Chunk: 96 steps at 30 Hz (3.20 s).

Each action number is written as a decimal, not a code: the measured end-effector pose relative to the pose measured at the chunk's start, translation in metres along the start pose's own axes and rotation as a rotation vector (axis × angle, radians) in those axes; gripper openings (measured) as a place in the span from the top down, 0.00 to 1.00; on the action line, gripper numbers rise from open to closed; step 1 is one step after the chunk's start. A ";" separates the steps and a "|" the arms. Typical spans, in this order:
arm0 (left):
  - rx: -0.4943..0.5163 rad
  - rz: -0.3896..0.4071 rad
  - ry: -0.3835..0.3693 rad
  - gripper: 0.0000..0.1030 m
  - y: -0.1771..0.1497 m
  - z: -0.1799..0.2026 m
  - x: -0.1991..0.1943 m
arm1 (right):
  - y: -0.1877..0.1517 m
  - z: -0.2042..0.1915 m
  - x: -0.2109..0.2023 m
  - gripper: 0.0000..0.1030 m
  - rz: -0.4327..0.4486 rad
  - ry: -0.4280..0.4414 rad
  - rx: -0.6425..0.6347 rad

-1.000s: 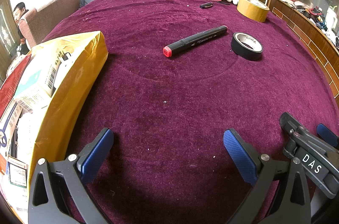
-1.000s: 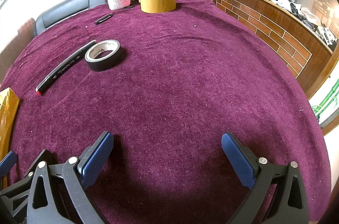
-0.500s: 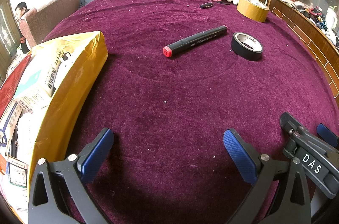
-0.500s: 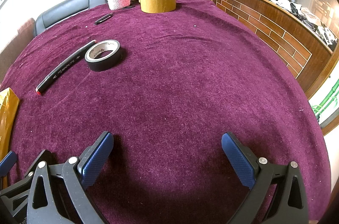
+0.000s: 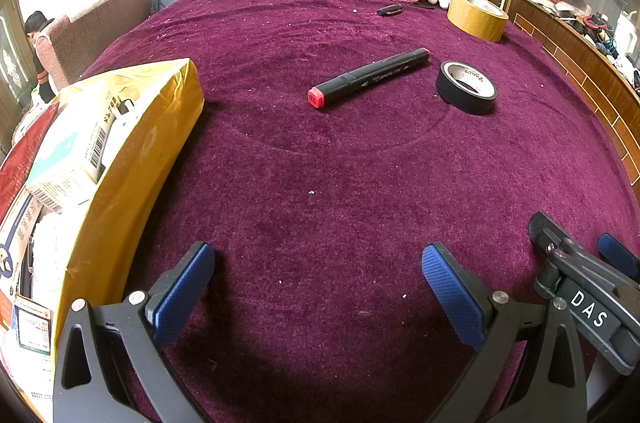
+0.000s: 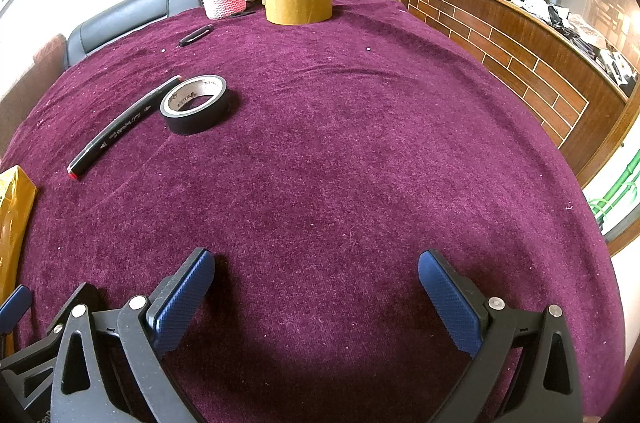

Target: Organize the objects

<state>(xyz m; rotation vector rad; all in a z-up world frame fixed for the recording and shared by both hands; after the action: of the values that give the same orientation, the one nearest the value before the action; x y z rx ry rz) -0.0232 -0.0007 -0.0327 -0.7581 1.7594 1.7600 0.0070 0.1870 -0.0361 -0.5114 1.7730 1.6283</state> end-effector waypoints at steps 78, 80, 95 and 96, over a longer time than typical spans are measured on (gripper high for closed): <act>-0.002 0.000 0.003 0.00 0.013 0.015 0.008 | -0.005 0.000 -0.002 0.00 0.000 0.001 -0.002; -0.003 0.000 0.003 0.00 0.011 0.007 0.002 | -0.003 -0.001 -0.001 0.00 0.000 0.001 -0.002; -0.003 -0.001 0.005 0.00 -0.006 0.004 -0.007 | -0.001 -0.001 0.001 0.00 0.000 0.001 -0.002; -0.003 0.000 0.005 0.00 -0.006 0.004 -0.007 | -0.001 -0.001 0.001 0.00 0.000 0.001 -0.002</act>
<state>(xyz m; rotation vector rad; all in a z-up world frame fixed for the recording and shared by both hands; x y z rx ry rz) -0.0138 0.0030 -0.0318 -0.7648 1.7597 1.7627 0.0073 0.1863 -0.0374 -0.5129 1.7721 1.6306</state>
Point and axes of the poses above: each gripper's, at about its wrist camera, not at the fingertips, and x roughly the way its jaws point, z to its right, y to its top, the point moved 4 cm from there along x, roughly the way its jaws point, and after that the axes turned 9 degrees about z, right-handed, at the moved point
